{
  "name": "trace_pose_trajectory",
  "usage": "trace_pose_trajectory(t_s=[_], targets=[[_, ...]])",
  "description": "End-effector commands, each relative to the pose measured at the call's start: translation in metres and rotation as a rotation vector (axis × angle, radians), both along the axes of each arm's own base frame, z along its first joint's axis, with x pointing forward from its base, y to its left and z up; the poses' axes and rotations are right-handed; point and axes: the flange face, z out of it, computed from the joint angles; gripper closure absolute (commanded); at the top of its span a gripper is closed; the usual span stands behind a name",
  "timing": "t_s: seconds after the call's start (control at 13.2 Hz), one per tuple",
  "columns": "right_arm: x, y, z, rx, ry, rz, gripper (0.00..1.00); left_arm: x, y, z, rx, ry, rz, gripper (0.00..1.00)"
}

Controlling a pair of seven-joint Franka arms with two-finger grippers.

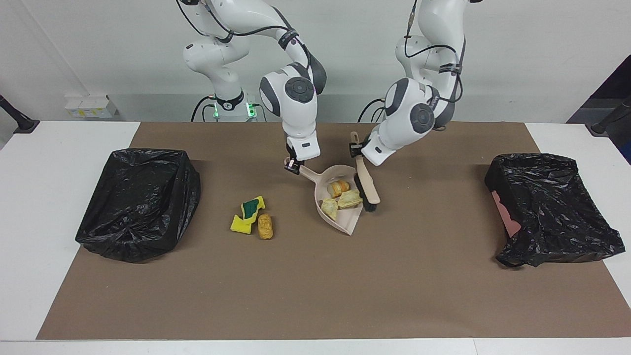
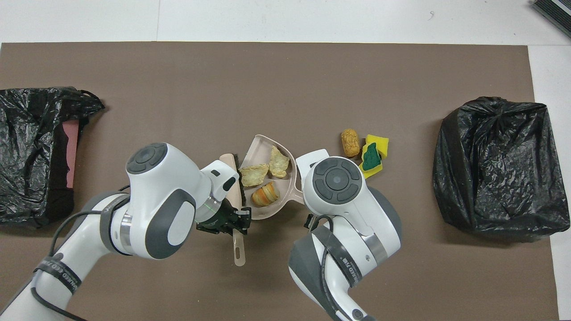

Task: Sweep and dump trash in bin
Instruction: 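Sweep the remaining bread into the dustpan with the left gripper's brush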

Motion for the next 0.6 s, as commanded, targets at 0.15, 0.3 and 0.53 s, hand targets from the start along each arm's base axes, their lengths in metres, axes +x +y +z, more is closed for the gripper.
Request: trace_pose_trajectory(t_s=[0.15,0.3,0.53], targets=[[0.006,-0.007,0.017,0.016,0.004,-0.042,1.00,0.031,0.053,0.027,0.159,-0.020,-0.034,1.00],[0.008,-0.014,0.029,0.025,-0.012,-0.054,1.00,0.028,0.053,0.030,0.171,0.012,-0.049,1.00],[0.021,-0.045,0.064,0.056,-0.067,-0.091,1.00,0.004,0.026,0.021,0.192,0.020,-0.067,1.00]])
